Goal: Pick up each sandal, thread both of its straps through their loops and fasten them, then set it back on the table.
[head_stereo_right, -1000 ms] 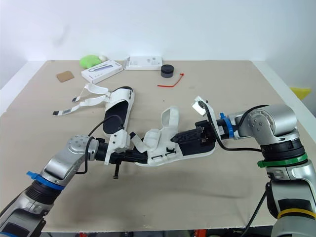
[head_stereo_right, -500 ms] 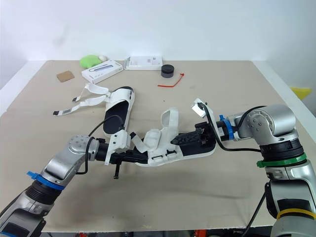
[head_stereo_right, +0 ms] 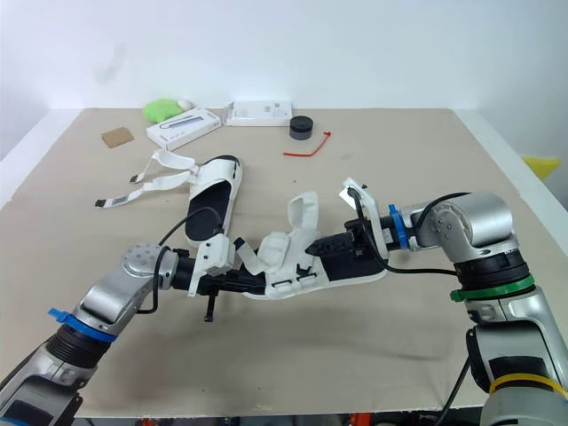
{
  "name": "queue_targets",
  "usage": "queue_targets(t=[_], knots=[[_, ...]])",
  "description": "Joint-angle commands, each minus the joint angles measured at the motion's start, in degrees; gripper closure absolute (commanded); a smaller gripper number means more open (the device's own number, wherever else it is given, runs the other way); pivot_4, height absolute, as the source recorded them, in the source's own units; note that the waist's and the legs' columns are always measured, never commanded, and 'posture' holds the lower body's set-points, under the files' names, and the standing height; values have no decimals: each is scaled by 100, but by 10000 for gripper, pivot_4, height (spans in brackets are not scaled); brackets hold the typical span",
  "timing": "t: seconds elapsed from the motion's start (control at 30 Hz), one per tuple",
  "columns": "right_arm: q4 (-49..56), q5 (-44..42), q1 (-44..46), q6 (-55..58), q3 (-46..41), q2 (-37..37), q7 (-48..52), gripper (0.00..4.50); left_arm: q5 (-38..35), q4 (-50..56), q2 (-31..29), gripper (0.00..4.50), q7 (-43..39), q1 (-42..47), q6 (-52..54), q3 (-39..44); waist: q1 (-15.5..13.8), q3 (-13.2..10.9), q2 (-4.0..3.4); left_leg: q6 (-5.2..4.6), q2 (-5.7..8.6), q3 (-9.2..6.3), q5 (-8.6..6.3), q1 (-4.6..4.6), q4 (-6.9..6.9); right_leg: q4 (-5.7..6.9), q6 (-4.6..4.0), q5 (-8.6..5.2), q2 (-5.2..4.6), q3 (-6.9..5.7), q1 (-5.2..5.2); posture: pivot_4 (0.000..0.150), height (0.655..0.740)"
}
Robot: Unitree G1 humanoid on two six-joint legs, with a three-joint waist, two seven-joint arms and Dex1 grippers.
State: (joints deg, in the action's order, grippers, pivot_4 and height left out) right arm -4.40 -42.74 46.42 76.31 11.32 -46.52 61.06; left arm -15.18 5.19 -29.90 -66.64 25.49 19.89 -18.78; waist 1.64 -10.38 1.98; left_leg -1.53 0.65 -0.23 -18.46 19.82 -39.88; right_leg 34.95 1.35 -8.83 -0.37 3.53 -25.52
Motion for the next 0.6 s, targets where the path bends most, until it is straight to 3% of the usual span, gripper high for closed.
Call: queue_targets(t=[0.03,0.57,0.6], knots=[[206,133,-102,-250,-72,8,-21,30191,36,71,-16,45000,4,-46,-23,-24,0,0,0,0,0,-2,0,2,0,-1,0,0,-1,-2,0,1500,7400],[846,-544,-247,791,-776,415,-554,30191,64,-22,9,45000,-36,21,-59,-41,0,0,0,2,0,-7,0,2,0,0,-3,1,-1,-6,0,1500,7400],[848,-555,-260,804,-775,419,-568,35137,67,-19,11,45000,-34,18,-61,-42,0,0,0,2,0,-7,0,2,0,0,-3,1,-1,-6,0,1500,7400]])
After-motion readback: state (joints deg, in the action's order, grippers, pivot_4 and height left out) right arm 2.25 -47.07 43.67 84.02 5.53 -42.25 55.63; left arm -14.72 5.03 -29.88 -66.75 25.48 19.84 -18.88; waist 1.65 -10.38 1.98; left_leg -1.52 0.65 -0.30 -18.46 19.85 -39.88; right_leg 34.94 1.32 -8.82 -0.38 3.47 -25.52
